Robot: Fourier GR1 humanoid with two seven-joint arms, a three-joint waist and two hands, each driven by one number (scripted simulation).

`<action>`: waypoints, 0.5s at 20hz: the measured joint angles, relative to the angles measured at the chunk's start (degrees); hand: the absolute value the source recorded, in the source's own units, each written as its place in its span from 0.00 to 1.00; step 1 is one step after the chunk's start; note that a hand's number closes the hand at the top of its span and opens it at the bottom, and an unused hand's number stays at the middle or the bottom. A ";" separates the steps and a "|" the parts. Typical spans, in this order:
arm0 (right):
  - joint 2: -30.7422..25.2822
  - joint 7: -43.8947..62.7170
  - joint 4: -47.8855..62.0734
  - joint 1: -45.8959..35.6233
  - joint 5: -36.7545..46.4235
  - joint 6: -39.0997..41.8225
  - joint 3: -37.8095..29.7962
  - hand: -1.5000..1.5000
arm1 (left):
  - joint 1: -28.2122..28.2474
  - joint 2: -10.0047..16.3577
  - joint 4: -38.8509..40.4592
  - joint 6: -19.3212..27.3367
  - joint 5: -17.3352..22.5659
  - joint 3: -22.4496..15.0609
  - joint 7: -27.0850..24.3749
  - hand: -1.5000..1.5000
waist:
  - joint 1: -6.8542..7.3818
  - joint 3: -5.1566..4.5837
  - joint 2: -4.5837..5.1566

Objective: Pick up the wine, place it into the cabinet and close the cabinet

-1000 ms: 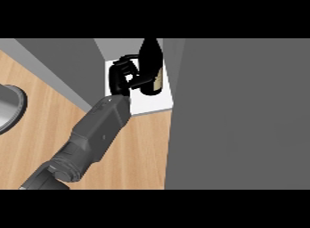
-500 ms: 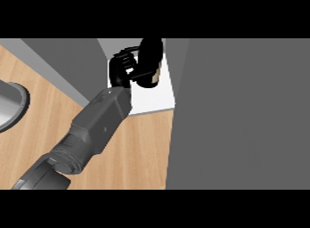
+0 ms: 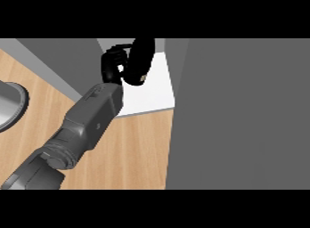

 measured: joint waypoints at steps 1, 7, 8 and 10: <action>0.11 -0.18 -0.04 0.10 0.00 0.04 0.18 0.00 | 0.15 0.14 0.26 0.91 -0.64 -0.59 -0.16 1.00 | 0.01 -0.01 0.02; 0.37 -0.53 0.04 0.20 -0.12 0.22 0.25 0.00 | 0.78 2.13 1.01 6.15 -3.76 -3.48 0.81 1.00 | -0.40 -0.04 0.37; 0.28 -0.50 0.06 0.13 -0.16 0.29 0.09 0.00 | 0.95 2.25 1.01 6.88 -4.11 -3.78 1.16 1.00 | -0.45 -0.02 0.37; 0.35 -0.65 0.04 0.46 -0.20 0.46 0.16 0.00 | 1.18 2.33 0.96 8.13 -4.77 -4.37 1.62 1.00 | -0.57 0.01 0.41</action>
